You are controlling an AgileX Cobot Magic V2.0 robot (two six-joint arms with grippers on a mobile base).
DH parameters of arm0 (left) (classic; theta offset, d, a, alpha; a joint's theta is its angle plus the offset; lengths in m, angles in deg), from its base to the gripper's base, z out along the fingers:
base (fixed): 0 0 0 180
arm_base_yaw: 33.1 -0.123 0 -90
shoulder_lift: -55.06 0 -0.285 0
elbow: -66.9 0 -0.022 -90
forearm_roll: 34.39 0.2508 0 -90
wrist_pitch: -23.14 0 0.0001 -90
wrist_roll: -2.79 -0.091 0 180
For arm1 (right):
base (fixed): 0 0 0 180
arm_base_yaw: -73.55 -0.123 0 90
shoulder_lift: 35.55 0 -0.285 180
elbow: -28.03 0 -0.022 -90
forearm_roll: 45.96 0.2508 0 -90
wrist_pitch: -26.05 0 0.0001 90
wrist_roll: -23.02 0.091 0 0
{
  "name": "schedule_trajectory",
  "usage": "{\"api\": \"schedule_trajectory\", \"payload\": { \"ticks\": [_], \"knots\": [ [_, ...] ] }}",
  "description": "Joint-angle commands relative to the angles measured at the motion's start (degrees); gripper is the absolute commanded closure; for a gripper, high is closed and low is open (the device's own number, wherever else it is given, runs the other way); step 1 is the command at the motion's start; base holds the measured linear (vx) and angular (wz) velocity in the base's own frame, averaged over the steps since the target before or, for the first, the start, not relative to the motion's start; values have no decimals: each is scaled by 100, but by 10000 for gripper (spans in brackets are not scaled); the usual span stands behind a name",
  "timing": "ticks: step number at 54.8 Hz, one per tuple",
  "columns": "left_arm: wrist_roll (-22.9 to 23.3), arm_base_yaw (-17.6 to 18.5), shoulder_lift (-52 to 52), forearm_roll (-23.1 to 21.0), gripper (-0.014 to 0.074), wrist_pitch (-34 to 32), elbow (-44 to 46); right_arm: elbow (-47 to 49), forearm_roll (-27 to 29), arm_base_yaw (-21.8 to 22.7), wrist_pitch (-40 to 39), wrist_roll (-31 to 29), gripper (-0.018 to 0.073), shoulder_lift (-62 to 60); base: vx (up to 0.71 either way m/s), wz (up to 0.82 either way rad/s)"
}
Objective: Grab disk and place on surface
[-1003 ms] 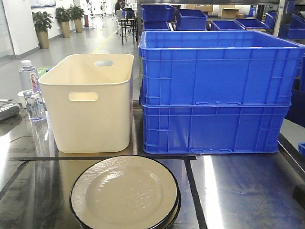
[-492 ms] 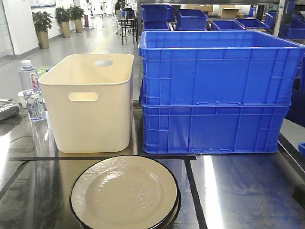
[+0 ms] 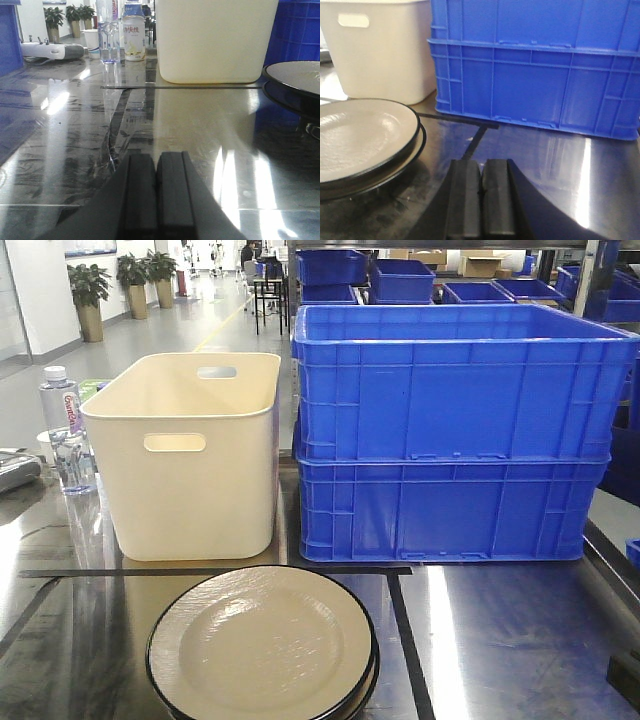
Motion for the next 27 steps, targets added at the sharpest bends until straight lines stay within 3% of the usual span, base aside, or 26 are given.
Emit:
{"api": "schedule_trajectory", "payload": {
  "ticks": [1,9,20,27],
  "knots": [
    [57,48,91,9,595,-439,-139,154,-1126,17,-391,964,568,-8,0,0],
    [57,48,91,9,595,-439,-139,-287,-1733,196,-654,1253,568,-333,0,0],
    [57,48,91,9,595,-439,-139,-1623,-1838,1572,-789,1820,568,-1739,0,0],
    [57,48,91,9,595,-439,-139,-2512,-1863,2083,-775,2022,568,-2713,0,0]
  ]
}}
